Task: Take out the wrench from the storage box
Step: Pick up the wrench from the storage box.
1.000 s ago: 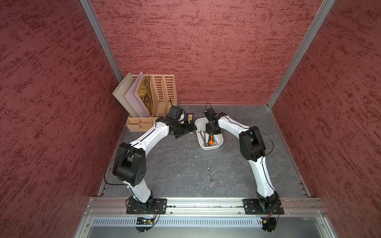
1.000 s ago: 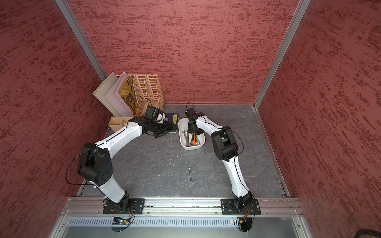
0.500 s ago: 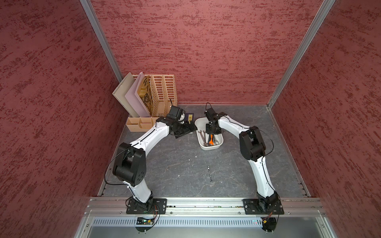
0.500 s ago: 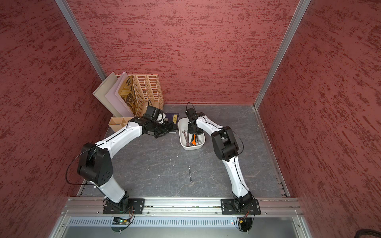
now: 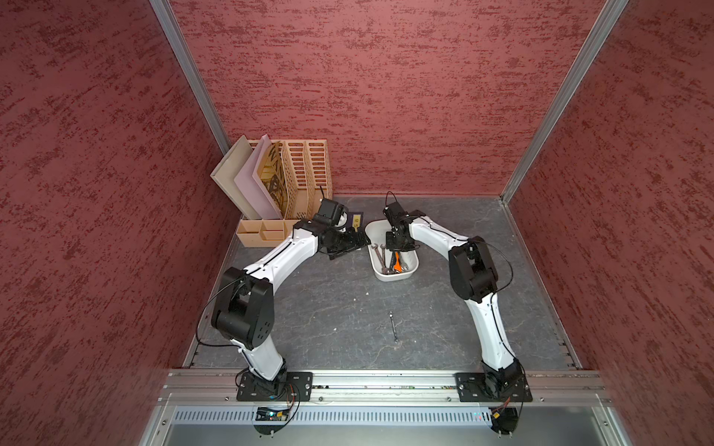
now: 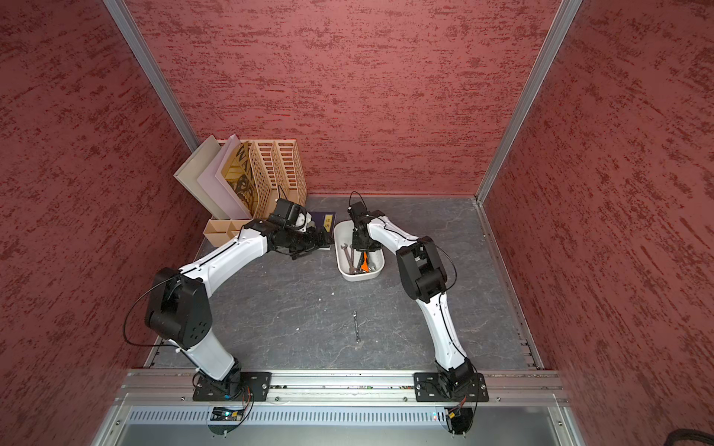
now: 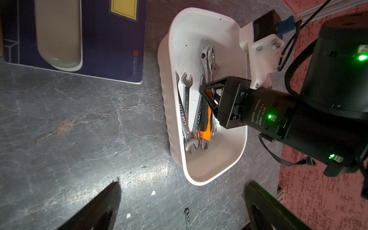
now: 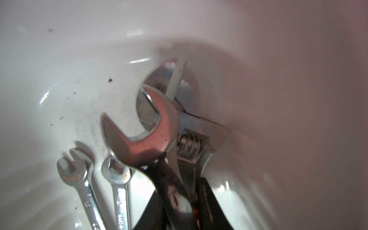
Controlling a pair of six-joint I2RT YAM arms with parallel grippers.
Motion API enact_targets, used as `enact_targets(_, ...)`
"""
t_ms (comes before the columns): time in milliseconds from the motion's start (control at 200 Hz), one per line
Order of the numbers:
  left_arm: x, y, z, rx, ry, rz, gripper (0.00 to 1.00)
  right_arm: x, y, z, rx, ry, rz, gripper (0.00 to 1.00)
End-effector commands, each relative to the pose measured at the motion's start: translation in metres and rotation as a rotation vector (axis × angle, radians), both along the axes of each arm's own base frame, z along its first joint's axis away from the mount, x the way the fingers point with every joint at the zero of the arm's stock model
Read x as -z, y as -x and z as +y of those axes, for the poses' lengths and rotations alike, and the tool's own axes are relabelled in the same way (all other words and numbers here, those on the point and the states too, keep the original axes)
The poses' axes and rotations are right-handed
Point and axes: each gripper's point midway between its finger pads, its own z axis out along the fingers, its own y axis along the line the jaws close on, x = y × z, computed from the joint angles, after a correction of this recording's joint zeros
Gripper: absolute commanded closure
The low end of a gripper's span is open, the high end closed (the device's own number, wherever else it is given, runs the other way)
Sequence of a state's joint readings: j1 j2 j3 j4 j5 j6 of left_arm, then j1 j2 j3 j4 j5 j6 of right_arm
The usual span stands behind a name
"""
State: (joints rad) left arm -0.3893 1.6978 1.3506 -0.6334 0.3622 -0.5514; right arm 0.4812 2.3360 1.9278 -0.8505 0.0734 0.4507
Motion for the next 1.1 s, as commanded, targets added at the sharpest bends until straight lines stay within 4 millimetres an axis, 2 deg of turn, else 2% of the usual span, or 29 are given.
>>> enact_targets(0,0.010,0.001,-0.003,0.015,-0.003,0.012,0.00,-0.022,-0.012,-0.004,-0.006,-0.005,-0.052,0.82)
enact_targets(105,0.011,0.001,-0.003,0.013,-0.003,0.014,0.00,-0.026,-0.013,-0.001,-0.033,-0.013,-0.071,0.68)
enact_targets(195,0.010,0.001,-0.004,0.015,-0.001,0.013,0.00,-0.025,-0.017,-0.001,-0.050,0.000,-0.079,0.61)
enact_targets(521,0.012,0.002,-0.004,0.016,-0.006,0.014,0.00,-0.028,-0.024,0.001,-0.065,0.008,-0.101,0.57)
enact_targets(661,0.012,0.002,-0.005,0.018,-0.009,0.014,0.00,-0.024,-0.026,-0.001,-0.058,0.013,-0.102,0.60)
enact_targets(962,0.013,0.003,-0.006,0.021,-0.012,0.014,0.00,-0.020,-0.027,-0.001,-0.045,0.012,-0.096,0.82)
enact_targets(1092,0.012,0.003,-0.006,0.021,-0.011,0.014,0.00,-0.018,-0.027,-0.003,-0.040,0.022,-0.095,0.87)
